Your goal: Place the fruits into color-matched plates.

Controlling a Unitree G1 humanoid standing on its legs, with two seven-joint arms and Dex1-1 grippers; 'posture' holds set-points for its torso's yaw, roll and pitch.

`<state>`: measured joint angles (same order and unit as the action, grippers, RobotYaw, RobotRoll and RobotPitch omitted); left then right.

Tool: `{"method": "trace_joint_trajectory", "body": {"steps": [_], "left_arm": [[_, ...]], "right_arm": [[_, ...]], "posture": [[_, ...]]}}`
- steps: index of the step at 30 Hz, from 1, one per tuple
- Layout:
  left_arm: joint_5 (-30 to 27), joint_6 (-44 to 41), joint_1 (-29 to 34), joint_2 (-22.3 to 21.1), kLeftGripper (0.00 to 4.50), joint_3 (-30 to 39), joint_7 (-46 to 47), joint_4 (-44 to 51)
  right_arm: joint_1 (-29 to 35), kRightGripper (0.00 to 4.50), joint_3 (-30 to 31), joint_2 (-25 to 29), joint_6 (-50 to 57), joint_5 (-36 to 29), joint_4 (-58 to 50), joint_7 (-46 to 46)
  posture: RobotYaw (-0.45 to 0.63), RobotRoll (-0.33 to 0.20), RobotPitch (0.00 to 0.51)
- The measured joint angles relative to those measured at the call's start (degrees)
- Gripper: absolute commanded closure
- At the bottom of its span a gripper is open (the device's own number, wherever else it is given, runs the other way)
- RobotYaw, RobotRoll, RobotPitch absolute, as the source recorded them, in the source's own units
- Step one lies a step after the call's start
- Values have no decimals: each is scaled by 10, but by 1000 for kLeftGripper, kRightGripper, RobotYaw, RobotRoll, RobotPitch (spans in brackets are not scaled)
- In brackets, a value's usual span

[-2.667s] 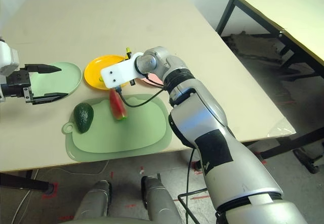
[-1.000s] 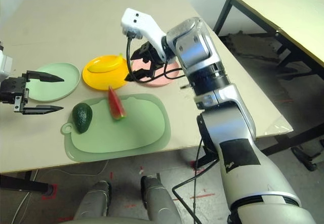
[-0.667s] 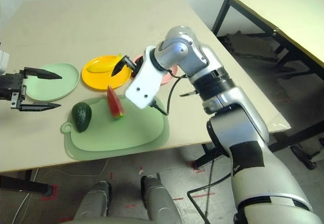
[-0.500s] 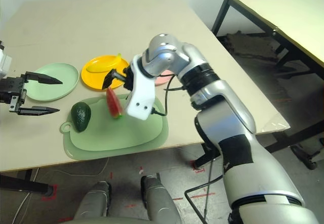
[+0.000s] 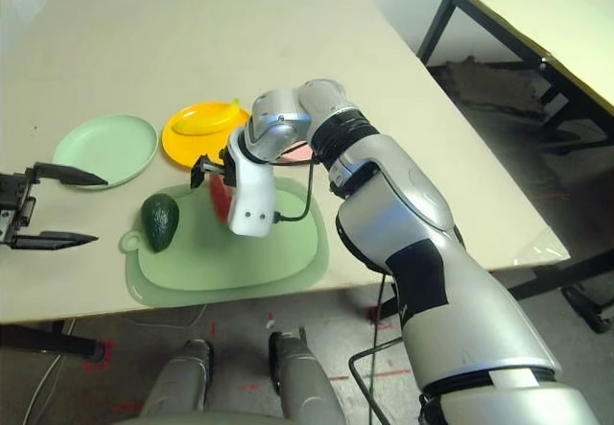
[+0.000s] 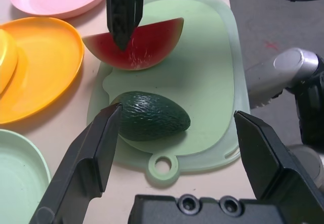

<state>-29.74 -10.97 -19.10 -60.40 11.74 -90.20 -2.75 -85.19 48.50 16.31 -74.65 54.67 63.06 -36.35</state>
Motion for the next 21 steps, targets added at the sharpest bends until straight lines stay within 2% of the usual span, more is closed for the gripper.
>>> {"method": "trace_joint_trajectory", "body": {"steps": [12,21], "left_arm": [[-8,8,40,-1,0,21,20,25],[-9,16,48,-2,0,27,25,25]], "right_arm": [[2,41,70,-2,6,96,-4,104],[6,41,84,-3,19,115,-6,131]], "posture": [[178,0,192],[190,0,191]]}}
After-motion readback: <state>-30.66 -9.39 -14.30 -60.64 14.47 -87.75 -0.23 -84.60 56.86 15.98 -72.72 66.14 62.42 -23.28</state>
